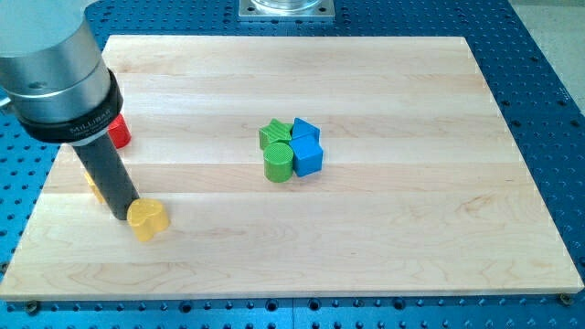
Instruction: Move the hexagon above the yellow heart
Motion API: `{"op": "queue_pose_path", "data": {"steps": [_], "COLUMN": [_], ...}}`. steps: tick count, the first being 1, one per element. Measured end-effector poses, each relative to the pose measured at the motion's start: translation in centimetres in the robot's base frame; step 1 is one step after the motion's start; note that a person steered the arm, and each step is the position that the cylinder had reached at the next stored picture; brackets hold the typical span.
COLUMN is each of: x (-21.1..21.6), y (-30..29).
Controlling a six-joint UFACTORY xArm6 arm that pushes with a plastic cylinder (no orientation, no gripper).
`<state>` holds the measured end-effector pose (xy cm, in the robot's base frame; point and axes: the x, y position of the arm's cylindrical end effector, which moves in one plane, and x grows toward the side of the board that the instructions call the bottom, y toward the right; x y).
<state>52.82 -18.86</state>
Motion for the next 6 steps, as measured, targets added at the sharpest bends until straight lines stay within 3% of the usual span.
{"op": "queue_pose_path", "data": {"steps": [1,3,5,6], "x": [-1.2,-7.9,-7.7,-5.2], "y": [0.8,0.9,-5.9,-6.9]}}
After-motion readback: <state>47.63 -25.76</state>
